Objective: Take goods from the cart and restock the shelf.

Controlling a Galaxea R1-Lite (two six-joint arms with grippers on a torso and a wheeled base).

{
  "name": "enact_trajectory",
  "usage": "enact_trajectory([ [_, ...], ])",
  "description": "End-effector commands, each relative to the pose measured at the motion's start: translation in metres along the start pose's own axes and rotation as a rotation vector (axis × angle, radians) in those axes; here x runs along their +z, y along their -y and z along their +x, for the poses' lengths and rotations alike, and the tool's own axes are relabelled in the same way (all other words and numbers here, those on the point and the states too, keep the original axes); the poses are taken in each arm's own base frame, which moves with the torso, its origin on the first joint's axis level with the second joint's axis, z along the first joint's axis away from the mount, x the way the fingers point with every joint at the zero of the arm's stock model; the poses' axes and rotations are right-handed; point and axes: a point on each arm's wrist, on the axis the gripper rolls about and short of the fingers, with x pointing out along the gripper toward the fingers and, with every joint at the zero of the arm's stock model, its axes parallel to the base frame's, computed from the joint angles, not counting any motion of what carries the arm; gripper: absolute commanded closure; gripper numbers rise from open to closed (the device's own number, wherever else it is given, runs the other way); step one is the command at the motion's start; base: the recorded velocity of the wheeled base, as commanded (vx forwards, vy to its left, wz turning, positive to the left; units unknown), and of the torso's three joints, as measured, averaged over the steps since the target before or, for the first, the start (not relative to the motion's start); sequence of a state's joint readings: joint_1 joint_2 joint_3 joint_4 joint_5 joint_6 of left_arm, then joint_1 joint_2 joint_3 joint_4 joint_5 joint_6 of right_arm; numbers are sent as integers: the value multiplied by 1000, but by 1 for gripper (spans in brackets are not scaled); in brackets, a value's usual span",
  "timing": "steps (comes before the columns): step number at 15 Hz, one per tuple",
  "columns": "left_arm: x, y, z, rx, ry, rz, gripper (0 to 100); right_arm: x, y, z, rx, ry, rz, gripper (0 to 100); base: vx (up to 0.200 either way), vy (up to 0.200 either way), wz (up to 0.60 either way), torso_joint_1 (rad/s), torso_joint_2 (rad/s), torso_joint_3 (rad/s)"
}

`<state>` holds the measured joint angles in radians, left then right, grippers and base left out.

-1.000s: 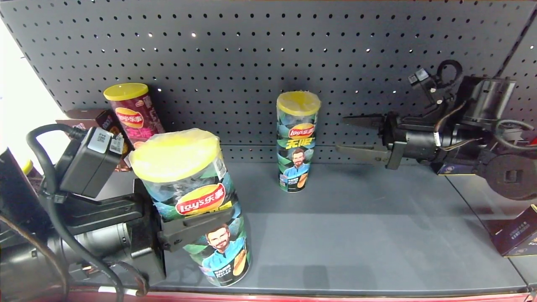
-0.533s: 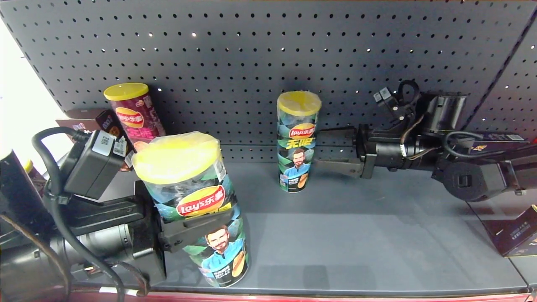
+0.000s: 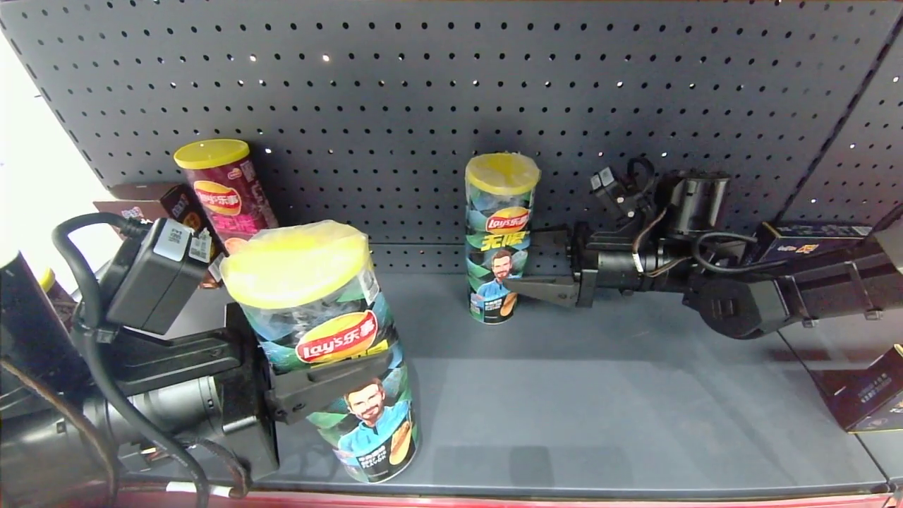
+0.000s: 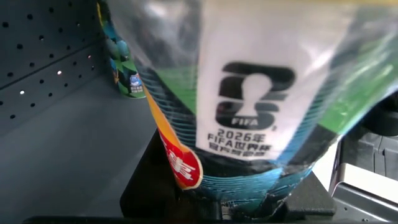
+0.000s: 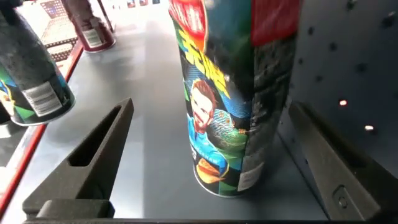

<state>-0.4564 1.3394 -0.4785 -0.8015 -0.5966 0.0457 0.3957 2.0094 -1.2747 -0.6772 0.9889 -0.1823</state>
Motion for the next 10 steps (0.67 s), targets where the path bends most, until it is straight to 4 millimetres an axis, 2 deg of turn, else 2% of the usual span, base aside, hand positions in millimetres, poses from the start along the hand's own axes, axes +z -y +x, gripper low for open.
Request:
enact_trajectory([
  [1,0,0,0,-1,0,-1,100,-13,4,9,14,-11,19,0,0,0,0,0,0,0],
  [10,-2,1,-2,10,-6,-5,100,-27,19,43,50,3,9,0,0,0,0,0,0,0],
])
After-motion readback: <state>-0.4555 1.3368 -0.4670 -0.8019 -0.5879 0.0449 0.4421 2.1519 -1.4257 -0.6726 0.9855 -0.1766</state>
